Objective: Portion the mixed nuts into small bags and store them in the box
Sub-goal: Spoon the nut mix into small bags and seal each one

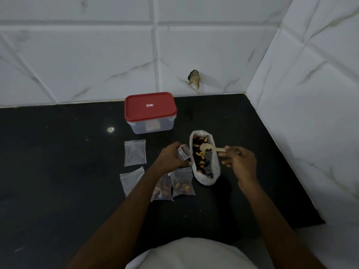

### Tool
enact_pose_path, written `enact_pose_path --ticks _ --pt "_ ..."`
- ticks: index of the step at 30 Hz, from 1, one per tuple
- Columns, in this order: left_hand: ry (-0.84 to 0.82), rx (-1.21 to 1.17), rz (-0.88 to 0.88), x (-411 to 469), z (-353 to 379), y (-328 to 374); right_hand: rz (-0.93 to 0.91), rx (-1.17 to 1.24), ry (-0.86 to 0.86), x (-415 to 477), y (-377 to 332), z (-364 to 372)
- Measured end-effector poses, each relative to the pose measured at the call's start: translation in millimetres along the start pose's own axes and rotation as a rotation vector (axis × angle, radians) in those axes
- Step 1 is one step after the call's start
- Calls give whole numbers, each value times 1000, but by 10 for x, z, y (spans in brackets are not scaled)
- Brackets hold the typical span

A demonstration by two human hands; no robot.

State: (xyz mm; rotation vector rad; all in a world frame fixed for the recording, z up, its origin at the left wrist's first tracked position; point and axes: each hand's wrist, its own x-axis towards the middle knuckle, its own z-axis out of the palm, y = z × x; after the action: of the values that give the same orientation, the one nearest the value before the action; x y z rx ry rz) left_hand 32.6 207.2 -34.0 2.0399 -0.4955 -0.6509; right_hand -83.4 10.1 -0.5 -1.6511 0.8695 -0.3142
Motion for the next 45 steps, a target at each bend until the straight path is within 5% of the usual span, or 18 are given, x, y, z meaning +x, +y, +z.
enact_pose_path --ticks 4,12,26,35,41,45 --pt "-47 144 -18 16 20 -37 -85 -318 -14 114 23 -106" --pt "-68 201 -5 29 80 -71 -198 -566 -139 188 6 -8" --pt "-65 173 21 16 88 -97 321 101 -200 167 266 68" --pt "-57 168 10 14 96 -87 -99 -221 -83 106 280 52" --pt "-5 50 -6 -24 86 -48 -29 -432 -167 177 310 19" --pt "28 -34 -7 -57 86 -17 -200 -575 -55 147 255 22"
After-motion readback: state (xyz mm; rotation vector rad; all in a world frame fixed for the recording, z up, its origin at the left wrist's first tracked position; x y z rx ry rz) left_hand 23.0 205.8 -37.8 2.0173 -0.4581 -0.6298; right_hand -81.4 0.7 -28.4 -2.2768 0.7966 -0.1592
